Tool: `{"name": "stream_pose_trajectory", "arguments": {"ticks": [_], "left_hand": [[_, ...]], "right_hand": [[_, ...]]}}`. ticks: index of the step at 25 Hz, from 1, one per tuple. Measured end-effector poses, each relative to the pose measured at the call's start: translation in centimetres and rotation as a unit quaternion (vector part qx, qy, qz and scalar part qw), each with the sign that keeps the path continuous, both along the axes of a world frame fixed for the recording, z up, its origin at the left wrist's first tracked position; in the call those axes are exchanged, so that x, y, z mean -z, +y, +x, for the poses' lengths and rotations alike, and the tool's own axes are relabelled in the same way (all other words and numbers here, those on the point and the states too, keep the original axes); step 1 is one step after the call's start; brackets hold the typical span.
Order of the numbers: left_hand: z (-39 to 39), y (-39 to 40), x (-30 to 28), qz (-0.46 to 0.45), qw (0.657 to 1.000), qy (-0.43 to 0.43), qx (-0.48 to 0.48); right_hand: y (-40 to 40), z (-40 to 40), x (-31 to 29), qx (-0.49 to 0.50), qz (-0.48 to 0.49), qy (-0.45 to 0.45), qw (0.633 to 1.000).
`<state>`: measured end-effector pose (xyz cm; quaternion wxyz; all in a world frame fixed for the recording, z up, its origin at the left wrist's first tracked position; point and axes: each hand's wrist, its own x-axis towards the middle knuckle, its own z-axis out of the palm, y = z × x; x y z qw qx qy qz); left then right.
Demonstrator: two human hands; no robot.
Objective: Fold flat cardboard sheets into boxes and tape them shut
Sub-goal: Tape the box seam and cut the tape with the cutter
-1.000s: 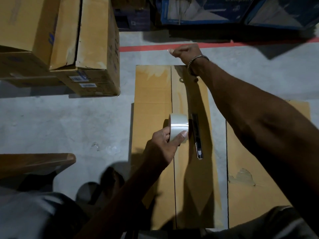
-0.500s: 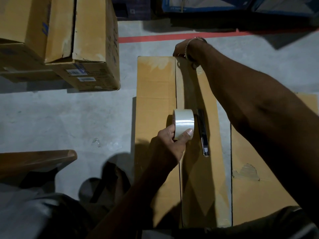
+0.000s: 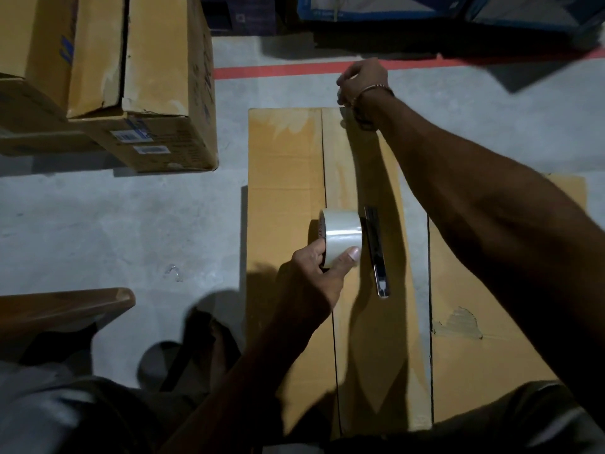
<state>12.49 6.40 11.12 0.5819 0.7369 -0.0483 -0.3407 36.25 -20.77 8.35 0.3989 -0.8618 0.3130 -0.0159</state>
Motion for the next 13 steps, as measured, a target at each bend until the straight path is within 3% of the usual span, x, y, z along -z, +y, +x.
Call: {"name": "stream_pose_trajectory", "arguments": {"ticks": [4,10,13], "left_hand": [[0.1,-0.2,-0.7,-0.008,0.999,0.028,-0.015],[0.5,-0.7,-1.1,-0.022,0.991,0.118,-0.055],[0.7,-0.6,-1.4,-0.035,0.989,0.132,-0.061]], "right_hand": [[0.3,-1.9,-0.3,-0.111,-0.033,-0.035,0.993],[1.3,-4.7,0.9,-0.177,-0.178,0.054,0.967],[1.6,-6.4,0.7,-0.219,-0.201,0.046,0.954]]}}
